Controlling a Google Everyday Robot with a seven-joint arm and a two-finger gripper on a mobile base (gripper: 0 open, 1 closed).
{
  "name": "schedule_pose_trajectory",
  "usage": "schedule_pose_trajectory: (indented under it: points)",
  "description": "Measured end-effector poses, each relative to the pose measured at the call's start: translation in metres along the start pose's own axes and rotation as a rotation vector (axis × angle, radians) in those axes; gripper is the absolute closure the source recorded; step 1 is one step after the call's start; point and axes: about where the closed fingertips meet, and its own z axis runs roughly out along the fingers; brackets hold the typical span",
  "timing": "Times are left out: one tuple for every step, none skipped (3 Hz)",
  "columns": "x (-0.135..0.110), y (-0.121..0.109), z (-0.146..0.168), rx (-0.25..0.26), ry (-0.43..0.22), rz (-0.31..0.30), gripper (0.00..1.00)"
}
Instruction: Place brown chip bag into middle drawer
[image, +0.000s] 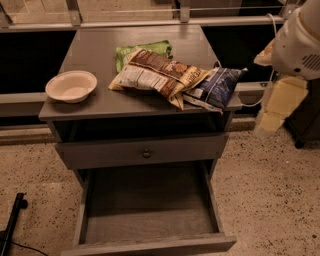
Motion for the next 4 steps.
schedule_pose_trajectory:
  points:
    - [-0.057,-0.021,0.038,-0.027,-0.034,-0.045,0.00]
    - [-0.139,-0.044,0.092,-0.093,-0.098,-0.082,0.00]
    - [-0.179,-0.062,0.121,-0.089,-0.088,-0.102,0.00]
    - [-0.188,-0.094,0.134,-0.025,-0.057,-0.090,0.00]
